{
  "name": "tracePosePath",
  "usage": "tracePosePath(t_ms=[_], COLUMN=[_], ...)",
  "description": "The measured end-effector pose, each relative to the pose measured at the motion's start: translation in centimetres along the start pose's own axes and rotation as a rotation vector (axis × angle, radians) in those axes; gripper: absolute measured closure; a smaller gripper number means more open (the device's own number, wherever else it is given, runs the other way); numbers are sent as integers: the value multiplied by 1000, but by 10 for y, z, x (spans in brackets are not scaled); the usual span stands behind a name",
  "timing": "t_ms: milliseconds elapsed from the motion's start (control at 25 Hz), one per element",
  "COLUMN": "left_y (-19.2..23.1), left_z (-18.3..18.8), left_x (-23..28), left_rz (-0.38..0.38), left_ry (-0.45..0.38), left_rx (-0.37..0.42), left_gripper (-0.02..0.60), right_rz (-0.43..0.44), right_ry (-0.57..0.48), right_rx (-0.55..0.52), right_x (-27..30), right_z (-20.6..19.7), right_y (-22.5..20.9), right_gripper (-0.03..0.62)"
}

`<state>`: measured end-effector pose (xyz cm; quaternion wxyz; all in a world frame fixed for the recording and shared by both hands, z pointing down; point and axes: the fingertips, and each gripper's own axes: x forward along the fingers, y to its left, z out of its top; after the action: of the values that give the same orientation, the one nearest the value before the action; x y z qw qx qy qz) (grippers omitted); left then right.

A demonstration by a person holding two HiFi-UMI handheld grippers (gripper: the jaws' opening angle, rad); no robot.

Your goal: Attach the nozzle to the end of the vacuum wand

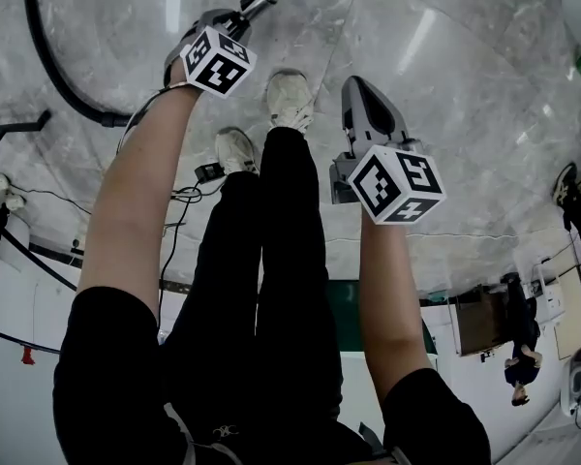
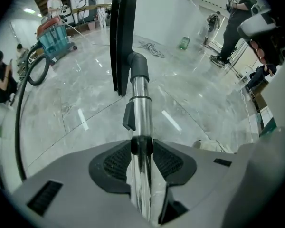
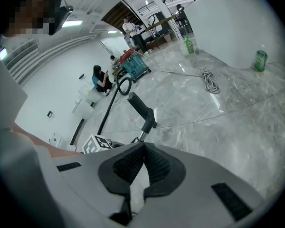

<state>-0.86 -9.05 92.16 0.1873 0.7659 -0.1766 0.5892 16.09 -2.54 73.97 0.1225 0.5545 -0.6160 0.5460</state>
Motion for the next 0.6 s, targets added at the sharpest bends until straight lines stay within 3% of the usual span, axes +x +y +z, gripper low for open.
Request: tracePosePath(t_ms=[160,320,480,600], left_y=[-10,-19,-22,-27], left_z=[2,3,17,15], left_x=[8,16,16,1], left_rz=[-2,-22,-53,-68], left_ry=[30,39,-31,-69], left_rx=[31,-3,-127,-111], left_gripper=[433,433,431,431], right_rz=[14,32,37,40], right_ry=[0,3,-6,-11], right_rx=[-1,8,-1,-11], right_x=[9,11,10,6], right_z=[12,15,17,13], right_y=[6,10,6,12], right_gripper=[577,577,577,577])
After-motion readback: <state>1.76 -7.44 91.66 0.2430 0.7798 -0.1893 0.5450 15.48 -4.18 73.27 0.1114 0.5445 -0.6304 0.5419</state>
